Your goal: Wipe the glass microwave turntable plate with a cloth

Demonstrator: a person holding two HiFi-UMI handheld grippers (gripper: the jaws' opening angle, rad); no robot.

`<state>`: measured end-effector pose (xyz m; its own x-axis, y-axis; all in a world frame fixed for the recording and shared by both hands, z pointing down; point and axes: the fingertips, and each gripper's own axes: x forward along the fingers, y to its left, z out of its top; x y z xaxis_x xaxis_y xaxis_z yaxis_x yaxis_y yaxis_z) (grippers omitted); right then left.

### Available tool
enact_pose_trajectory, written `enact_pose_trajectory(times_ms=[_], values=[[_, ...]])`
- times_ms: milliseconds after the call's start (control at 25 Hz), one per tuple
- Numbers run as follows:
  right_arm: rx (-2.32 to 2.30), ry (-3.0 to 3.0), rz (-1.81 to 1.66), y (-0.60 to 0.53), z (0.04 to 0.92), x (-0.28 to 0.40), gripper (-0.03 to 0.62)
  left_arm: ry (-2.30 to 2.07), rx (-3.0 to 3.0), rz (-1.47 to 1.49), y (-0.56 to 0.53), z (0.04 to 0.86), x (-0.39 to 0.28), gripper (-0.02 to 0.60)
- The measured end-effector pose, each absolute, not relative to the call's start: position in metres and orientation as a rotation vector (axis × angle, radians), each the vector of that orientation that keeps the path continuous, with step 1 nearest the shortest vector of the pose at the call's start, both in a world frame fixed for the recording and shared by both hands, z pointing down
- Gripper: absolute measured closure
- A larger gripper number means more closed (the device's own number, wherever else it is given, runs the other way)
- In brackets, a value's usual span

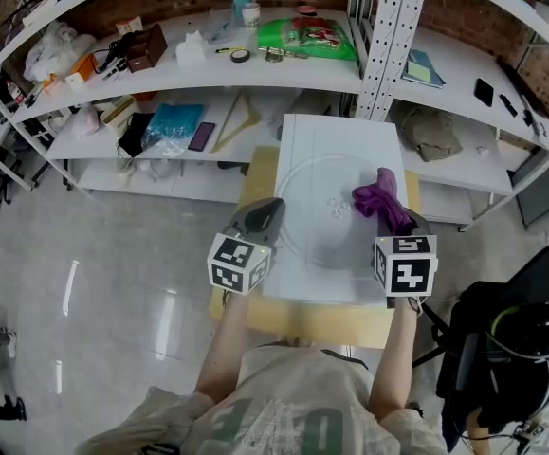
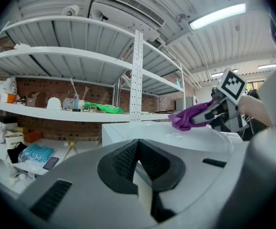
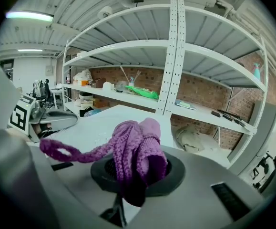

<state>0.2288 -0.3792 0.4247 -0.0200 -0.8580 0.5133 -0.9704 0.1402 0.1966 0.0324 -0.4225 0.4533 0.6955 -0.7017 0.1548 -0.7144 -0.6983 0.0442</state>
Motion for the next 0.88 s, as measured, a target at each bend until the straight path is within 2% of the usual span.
enact_pose_trajectory(times_ms=[880], values=[[1.653,-2.008,0.271,-0.289,0.432,0.183,0.543,-1.224,2.802,0.250,-0.421,0.456,0.031,0.580]])
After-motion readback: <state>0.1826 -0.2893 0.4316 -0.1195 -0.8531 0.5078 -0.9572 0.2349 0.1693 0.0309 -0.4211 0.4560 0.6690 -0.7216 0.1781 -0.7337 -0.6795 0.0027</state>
